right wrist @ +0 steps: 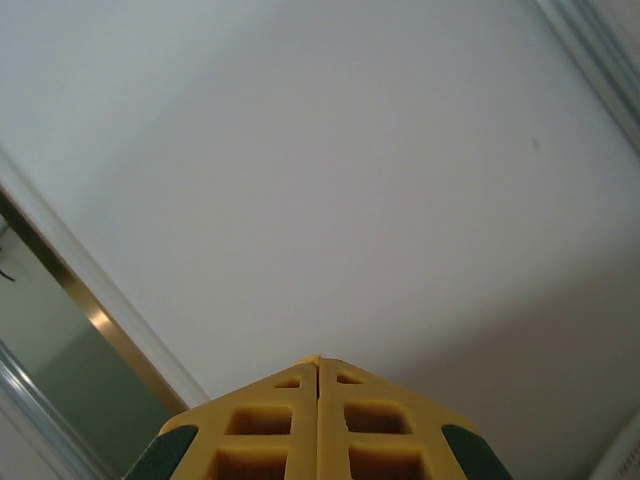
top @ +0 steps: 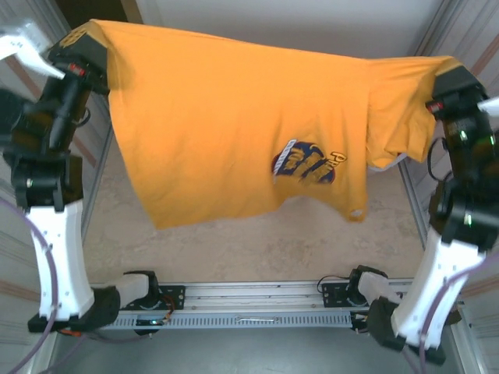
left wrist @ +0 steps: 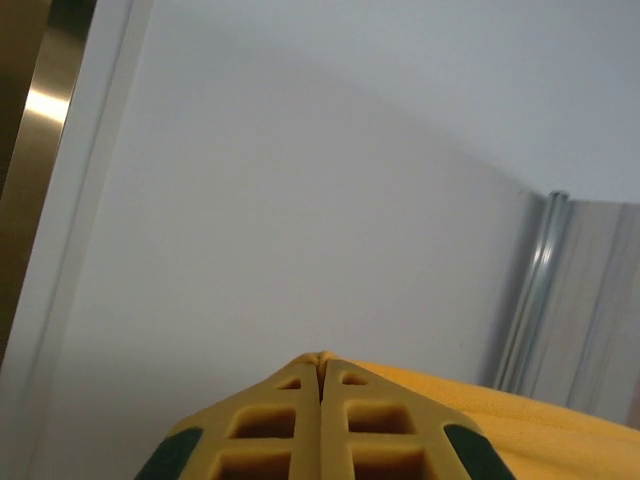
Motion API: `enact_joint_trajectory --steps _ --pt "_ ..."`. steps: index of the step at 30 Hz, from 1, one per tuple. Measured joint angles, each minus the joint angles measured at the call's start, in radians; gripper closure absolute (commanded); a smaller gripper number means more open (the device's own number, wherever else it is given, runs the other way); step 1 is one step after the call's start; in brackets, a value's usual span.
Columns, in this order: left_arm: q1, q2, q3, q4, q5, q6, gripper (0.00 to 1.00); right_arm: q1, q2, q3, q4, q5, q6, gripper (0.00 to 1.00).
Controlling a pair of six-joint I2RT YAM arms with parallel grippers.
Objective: Fold the inside-out t-shirt
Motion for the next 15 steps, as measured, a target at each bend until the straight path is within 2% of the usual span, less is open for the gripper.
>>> enact_joint_trajectory --steps 3,7,11,15 --pt "0.064 0.129 -0.006 -0.075 0.113 -0.036 1.00 0.006 0.122 -0.063 -0.023 -0.058 0.004 1.00" --pt "0.118 0.254 -0.126 -0.180 0.131 -0.063 1.00 -0.008 0.187 -0.109 -0.122 -0.046 0.003 1.00" --pt "0.129 0.233 -0.180 -0.262 0.150 -0.075 1.00 -0.012 0.127 -0.087 -0.144 -0.047 0.001 1.00" --pt "0.125 0.119 -0.180 -0.262 0.187 -0.077 1.00 -0.009 0.016 -0.068 -0.128 -0.052 0.000 1.00"
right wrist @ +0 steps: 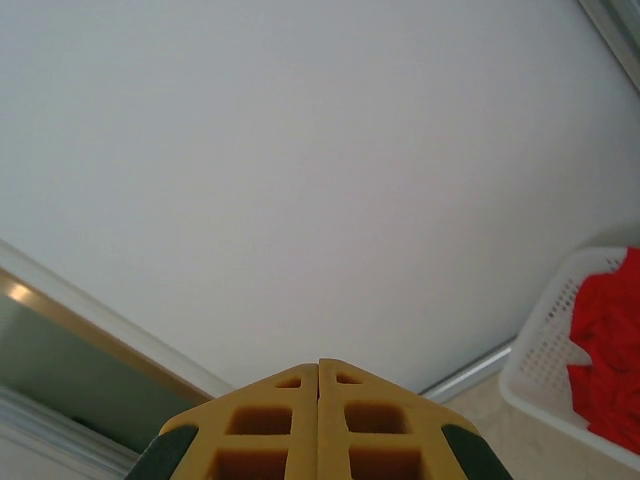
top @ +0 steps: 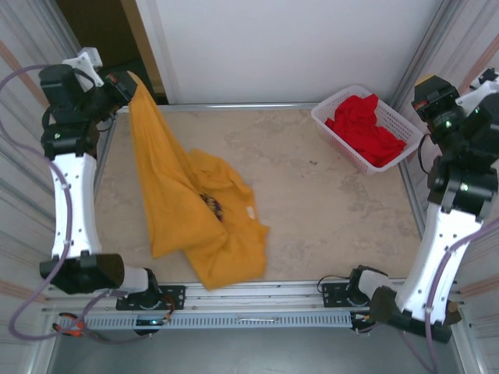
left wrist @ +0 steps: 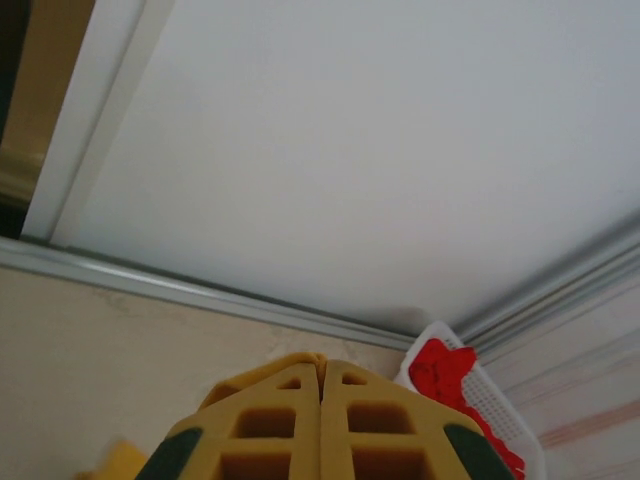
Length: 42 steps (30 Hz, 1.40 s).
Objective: Fold the inside-out t-shirt
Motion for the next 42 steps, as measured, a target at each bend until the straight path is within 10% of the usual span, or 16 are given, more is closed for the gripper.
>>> enact_joint_trajectory --steps 11,19,28,35,42 --pt "-0.066 -0.151 -0.150 0.064 0.041 -0.019 1.00 0.304 -0.100 -0.449 0.050 0.123 -0.043 1.00" --pt "-0.458 0.081 -0.106 0.066 0.007 -0.019 1.00 0.338 -0.114 -0.579 0.006 0.243 -0.084 1.00" --pt "-0.835 0.456 0.417 0.030 0.109 -0.031 1.00 0.144 -0.124 -0.474 -0.026 0.264 -0.103 1.00" --pt "-0.744 0.169 0.087 0.096 0.117 -0.038 1.00 0.146 -0.121 -0.459 -0.017 0.245 -0.108 0.96" --pt "-0.346 -0.159 -0.497 0.104 0.006 -0.036 1.00 0.304 -0.059 -0.549 -0.002 0.283 -0.140 0.74"
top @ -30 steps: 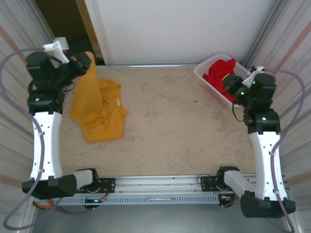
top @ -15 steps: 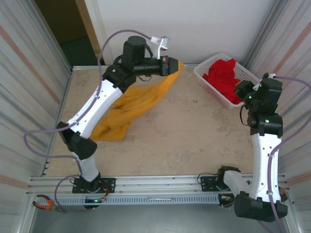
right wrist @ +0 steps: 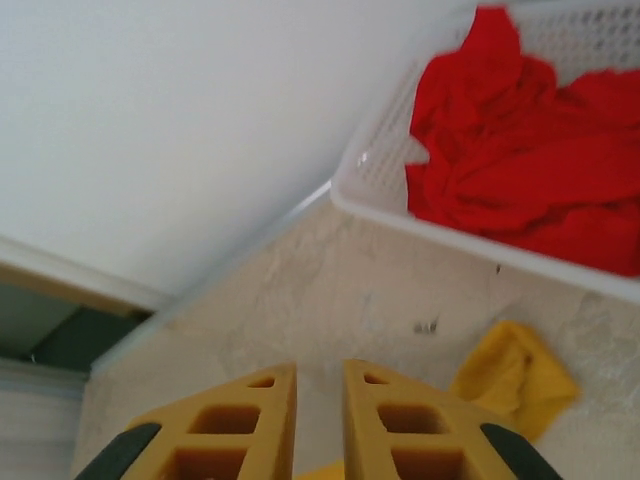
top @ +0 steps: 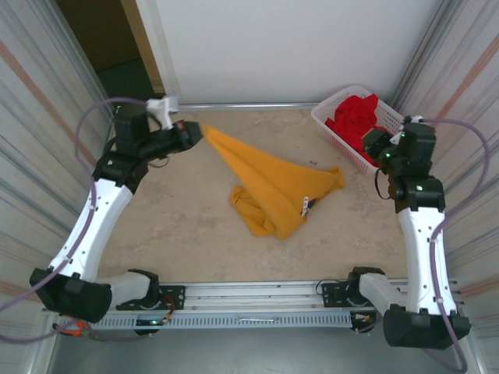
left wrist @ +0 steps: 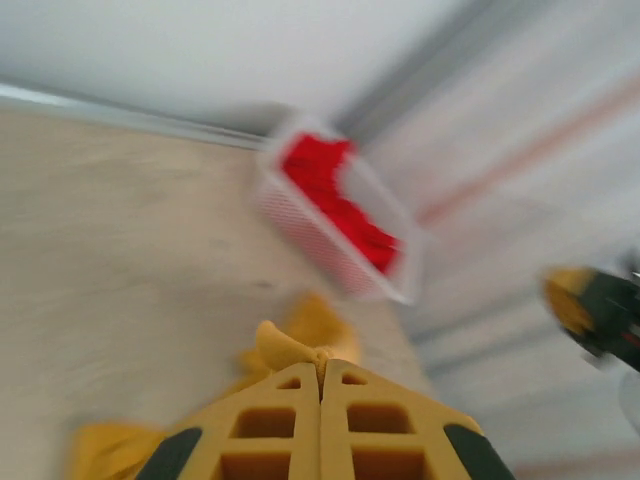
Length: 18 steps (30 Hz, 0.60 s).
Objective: Fold the inside-out t-shirt
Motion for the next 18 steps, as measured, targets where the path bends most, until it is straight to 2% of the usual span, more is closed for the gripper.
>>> enact_joint_trajectory --steps 2,5,10,18 --pt "0.102 0.026 -0.093 -0.026 -0.036 0.022 1.00 0.066 0.053 -0.025 0.010 0.016 -0.016 0.68" --pt "0.174 0.143 -0.144 -0.079 -0.084 0.071 1.00 0.142 0.142 -0.061 0.024 0.047 -0.028 0.59" --pt "0.185 0.247 -0.183 -0.119 -0.111 0.132 1.00 0.212 0.297 -0.090 0.032 0.099 -0.064 0.40" --pt "0.185 0.243 -0.188 -0.122 -0.117 0.180 1.00 0.206 0.560 -0.067 0.028 0.208 -0.101 0.31"
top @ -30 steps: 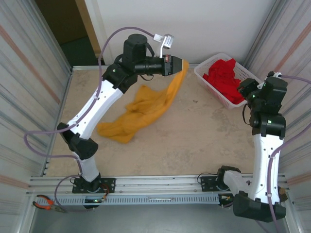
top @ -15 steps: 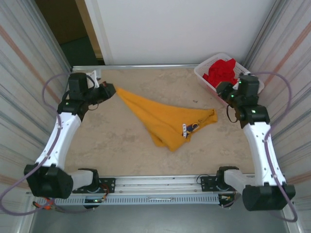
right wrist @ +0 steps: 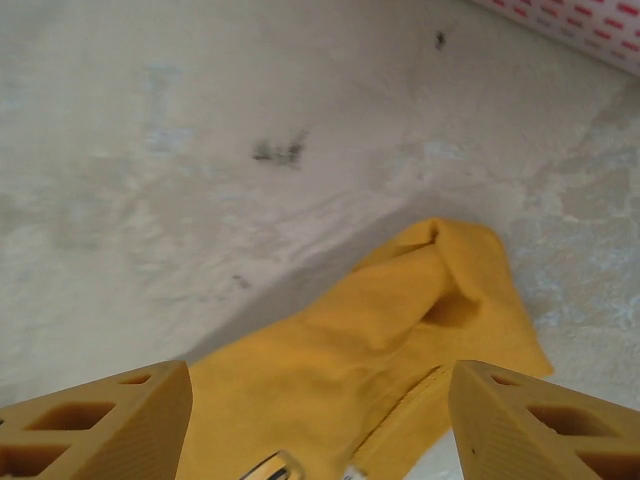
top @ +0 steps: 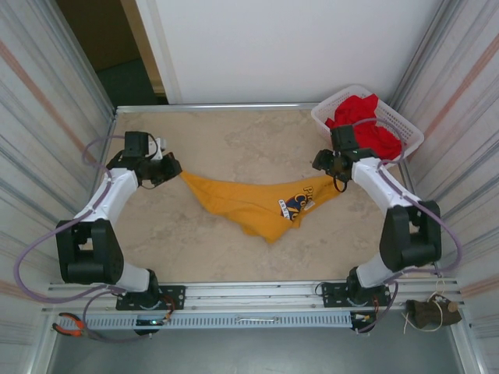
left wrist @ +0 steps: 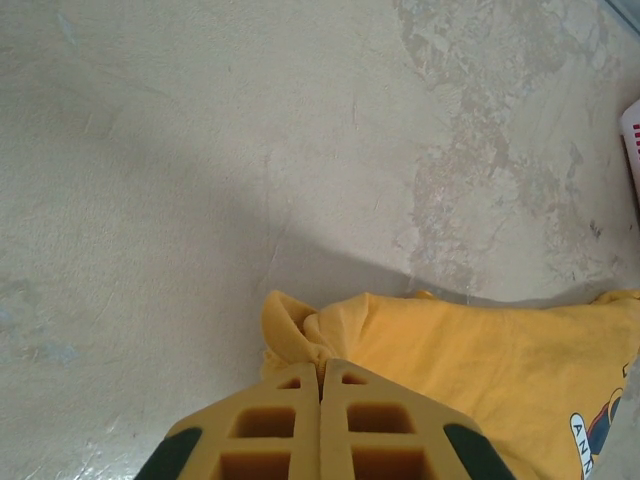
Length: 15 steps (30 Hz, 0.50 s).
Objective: Fold the inside-out t-shirt
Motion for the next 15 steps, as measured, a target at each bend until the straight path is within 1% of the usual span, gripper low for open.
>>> enact_joint_trajectory --steps 5,10,11,12,13,15 --pt "0.000 0.000 0.009 0.002 0.004 0.007 1.00 -0.024 0.137 0.035 -0.003 0.051 -0.019 0.31" --pt "0.000 0.000 0.030 0.002 0.014 0.008 1.00 -0.040 0.240 0.057 -0.003 0.077 -0.036 0.33" --pt "0.000 0.000 0.032 0.002 0.016 0.008 1.00 -0.042 0.255 0.063 -0.004 0.080 -0.038 0.34" --pt "0.000 0.001 0.035 0.002 0.019 0.008 1.00 -0.042 0.272 0.072 -0.003 0.080 -0.042 0.42" --pt "0.000 0.001 0.036 0.002 0.019 0.009 1.00 -0.043 0.285 0.079 -0.003 0.080 -0.048 0.58" --pt "0.000 0.002 0.040 0.002 0.019 0.011 1.00 -0.044 0.307 0.090 0.000 0.076 -0.050 0.98"
